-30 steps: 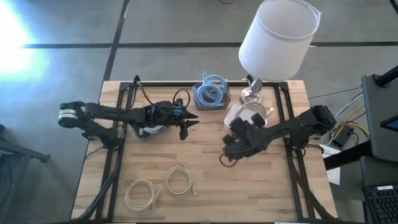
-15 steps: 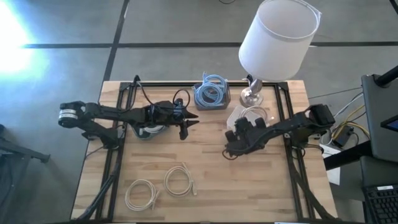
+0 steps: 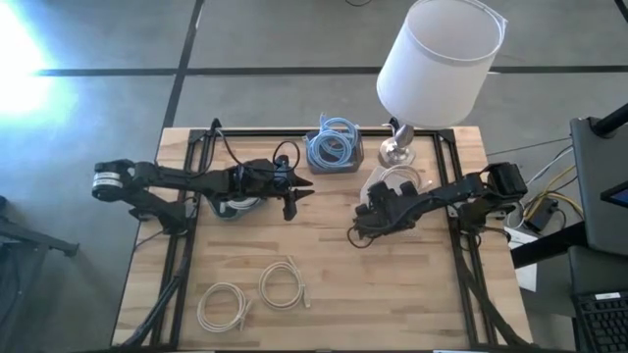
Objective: Sort HDMI cables
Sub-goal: Put the top right light brown HDMI cable into the white bin
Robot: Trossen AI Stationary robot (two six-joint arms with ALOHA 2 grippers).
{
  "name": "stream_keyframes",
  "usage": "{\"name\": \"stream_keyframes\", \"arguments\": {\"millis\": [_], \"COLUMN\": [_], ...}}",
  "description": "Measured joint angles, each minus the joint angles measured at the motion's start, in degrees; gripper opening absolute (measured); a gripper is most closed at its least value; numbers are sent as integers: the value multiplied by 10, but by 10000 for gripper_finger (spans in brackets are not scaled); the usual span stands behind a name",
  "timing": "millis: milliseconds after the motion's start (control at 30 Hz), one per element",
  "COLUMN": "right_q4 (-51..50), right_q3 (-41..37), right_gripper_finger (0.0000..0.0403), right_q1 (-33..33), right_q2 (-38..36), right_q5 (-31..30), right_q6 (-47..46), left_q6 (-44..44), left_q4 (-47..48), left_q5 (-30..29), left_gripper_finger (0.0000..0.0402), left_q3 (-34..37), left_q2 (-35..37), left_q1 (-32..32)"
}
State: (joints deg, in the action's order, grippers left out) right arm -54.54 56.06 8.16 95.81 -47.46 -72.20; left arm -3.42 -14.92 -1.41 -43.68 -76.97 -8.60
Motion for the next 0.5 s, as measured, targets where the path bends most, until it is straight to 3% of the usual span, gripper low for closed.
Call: {"name": "stream_keyframes", "arguments": {"millis": [267,500], "right_q4": [4,11], "right_q3": [23,23], "right_gripper_finger": [29,29], "right_q1": [0,-3], "right_q2": [0,0], "right_q5": [0,-3], "right_q6": [80,70], "left_q6": [0,0], "left_q4": [0,0], "left_q5": [0,0], "left_gripper_finger": [113,113], "left_q3": [0,0], "left_q2": [0,0], "left_q1": [0,0]}}
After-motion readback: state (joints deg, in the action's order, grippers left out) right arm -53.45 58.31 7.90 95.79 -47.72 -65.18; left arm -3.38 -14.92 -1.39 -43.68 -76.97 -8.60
